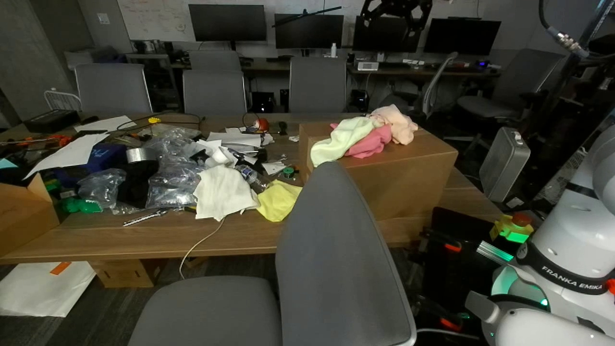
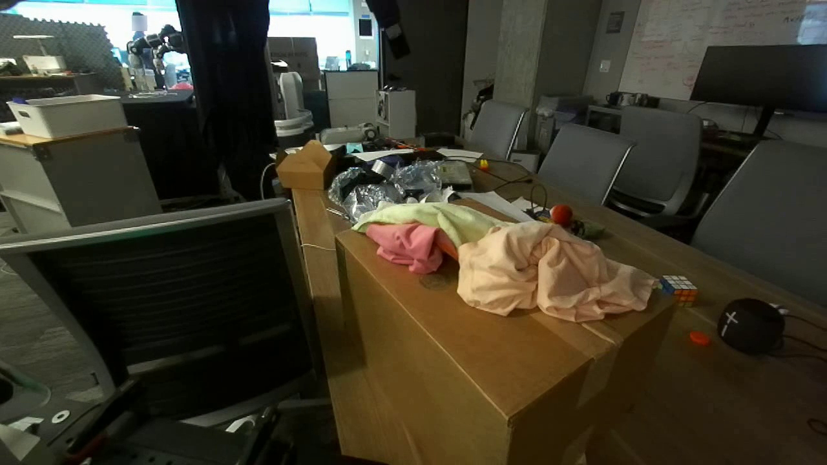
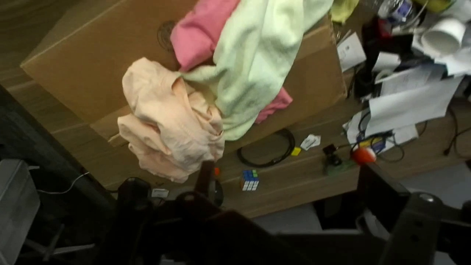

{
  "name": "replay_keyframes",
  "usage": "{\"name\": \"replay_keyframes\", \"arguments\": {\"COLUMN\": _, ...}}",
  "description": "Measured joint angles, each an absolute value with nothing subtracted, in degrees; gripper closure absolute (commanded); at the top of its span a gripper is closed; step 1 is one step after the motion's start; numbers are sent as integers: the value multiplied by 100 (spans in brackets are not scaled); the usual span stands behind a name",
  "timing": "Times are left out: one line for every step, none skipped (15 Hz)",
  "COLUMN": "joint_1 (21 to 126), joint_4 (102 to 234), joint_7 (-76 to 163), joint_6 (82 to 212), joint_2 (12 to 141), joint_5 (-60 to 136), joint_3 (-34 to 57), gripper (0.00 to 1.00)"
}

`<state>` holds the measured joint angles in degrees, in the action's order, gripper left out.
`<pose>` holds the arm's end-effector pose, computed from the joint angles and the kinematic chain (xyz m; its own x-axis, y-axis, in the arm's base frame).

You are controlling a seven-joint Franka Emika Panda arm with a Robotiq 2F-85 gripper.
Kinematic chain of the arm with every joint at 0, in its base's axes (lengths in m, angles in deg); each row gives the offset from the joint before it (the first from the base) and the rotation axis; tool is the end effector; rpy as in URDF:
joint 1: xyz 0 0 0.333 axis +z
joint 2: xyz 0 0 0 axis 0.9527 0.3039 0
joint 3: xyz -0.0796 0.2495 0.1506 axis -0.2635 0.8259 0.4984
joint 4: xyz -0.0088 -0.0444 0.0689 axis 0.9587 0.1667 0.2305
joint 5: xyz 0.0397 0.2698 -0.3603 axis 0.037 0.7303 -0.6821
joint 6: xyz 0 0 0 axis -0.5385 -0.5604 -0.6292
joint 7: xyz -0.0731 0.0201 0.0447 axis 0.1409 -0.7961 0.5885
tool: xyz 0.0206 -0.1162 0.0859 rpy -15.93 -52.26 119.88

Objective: Remove the t-shirts and yellow towel from the backrest of the grey chair and place them on top of the brown box

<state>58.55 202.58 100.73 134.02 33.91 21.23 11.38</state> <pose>0.4939 -0.1886 0.5340 0.2501 -0.8711 0.4226 -0.9298 -0.3378 -0.1459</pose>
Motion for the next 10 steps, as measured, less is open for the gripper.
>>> {"name": "replay_keyframes", "arguments": {"joint_1": 5961, "joint_4": 20345, "joint_7": 9824, "joint_6": 13268, "joint_2": 3278, "joint_5": 2276, "joint_3": 1161, "gripper": 0}}
{"name": "replay_keyframes", "arguments": {"joint_1": 6052, "joint_4": 20420, "joint_7": 9567, "joint_6": 13120, "joint_2": 3170, "joint_5": 2426, "joint_3": 1177, "gripper": 0}}
{"name": "replay_keyframes", "arguments": {"joint_1": 6133, "joint_4": 20485, "joint_7": 9296, "joint_6": 12946, "joint_2": 3061, "joint_5": 2565, "joint_3": 1187, "gripper": 0}}
{"name": "replay_keyframes", "arguments": {"joint_1": 6198, "joint_4": 20534, "joint_7": 9011, "joint_6": 12764, "joint_2": 2958, "joint_5": 2697, "joint_3": 1191, "gripper": 0}}
{"name": "replay_keyframes", "arguments": {"joint_1": 6249, "joint_4": 20572, "joint_7": 8717, "joint_6": 12575, "joint_2": 2864, "joint_5": 2821, "joint_3": 1191, "gripper": 0}}
{"name": "replay_keyframes", "arguments": {"joint_1": 6286, "joint_4": 20603, "joint_7": 8423, "joint_6": 12382, "joint_2": 2777, "joint_5": 2934, "joint_3": 1191, "gripper": 0}}
{"name": "replay_keyframes", "arguments": {"joint_1": 6312, "joint_4": 20634, "joint_7": 8124, "joint_6": 12187, "joint_2": 2696, "joint_5": 3034, "joint_3": 1191, "gripper": 0}}
{"name": "replay_keyframes", "arguments": {"joint_1": 6328, "joint_4": 20656, "joint_7": 7822, "joint_6": 11985, "joint_2": 2626, "joint_5": 3126, "joint_3": 1191, "gripper": 0}}
{"name": "replay_keyframes", "arguments": {"joint_1": 6338, "joint_4": 20675, "joint_7": 7531, "joint_6": 11781, "joint_2": 2564, "joint_5": 3183, "joint_3": 1191, "gripper": 0}}
{"name": "replay_keyframes", "arguments": {"joint_1": 6340, "joint_4": 20692, "joint_7": 7234, "joint_6": 11574, "joint_2": 2510, "joint_5": 3237, "joint_3": 1191, "gripper": 0}}
